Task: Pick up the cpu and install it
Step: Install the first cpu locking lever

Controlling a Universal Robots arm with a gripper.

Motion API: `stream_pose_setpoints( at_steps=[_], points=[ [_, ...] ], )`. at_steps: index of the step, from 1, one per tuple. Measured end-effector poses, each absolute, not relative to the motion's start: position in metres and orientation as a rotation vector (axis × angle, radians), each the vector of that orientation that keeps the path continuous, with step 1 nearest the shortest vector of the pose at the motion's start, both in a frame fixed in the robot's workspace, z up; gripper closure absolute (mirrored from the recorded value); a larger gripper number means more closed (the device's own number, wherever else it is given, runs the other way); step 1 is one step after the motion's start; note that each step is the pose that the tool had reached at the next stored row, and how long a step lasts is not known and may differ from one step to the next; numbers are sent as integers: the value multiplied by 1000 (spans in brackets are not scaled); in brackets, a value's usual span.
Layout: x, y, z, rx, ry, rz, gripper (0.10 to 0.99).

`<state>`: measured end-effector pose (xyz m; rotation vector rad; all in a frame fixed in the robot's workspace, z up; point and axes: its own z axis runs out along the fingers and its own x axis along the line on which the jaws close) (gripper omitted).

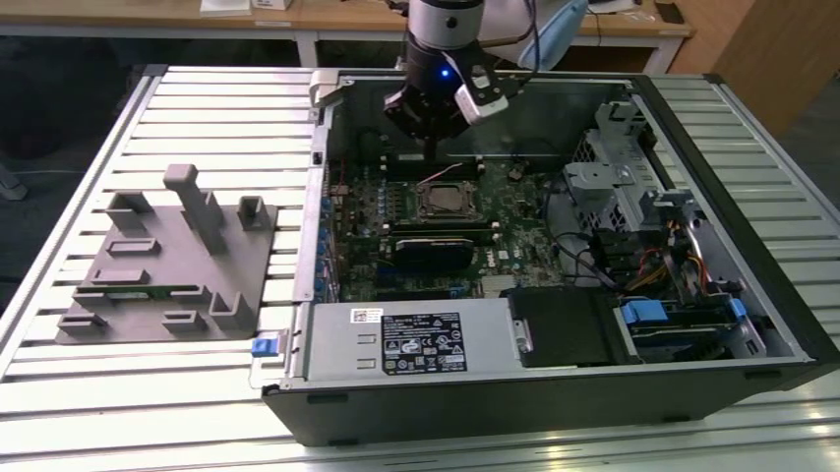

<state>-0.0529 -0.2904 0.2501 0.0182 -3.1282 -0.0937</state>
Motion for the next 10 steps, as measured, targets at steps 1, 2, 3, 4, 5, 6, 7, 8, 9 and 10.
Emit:
stream_pose_setpoints(
  at_steps=[1,2,3,4,5,6,7,8,9,10],
  points=[
    [-52,-290,249,16,-3128,-102,969],
    [-51,-290,249,13,-3128,-105,969],
    [-51,-290,248,9,-3128,-106,969],
    [-50,-290,248,5,-3128,-106,969],
    [-49,-290,247,2,-3128,-106,969],
    [-48,-290,247,-2,-3128,-105,969],
    [-47,-290,246,-4,-3128,-106,969],
    [-47,-290,246,-4,-3128,-106,969],
    [-47,-290,246,-4,-3128,-105,969],
    [-46,-291,246,-4,-3128,-105,969]
  ],
)
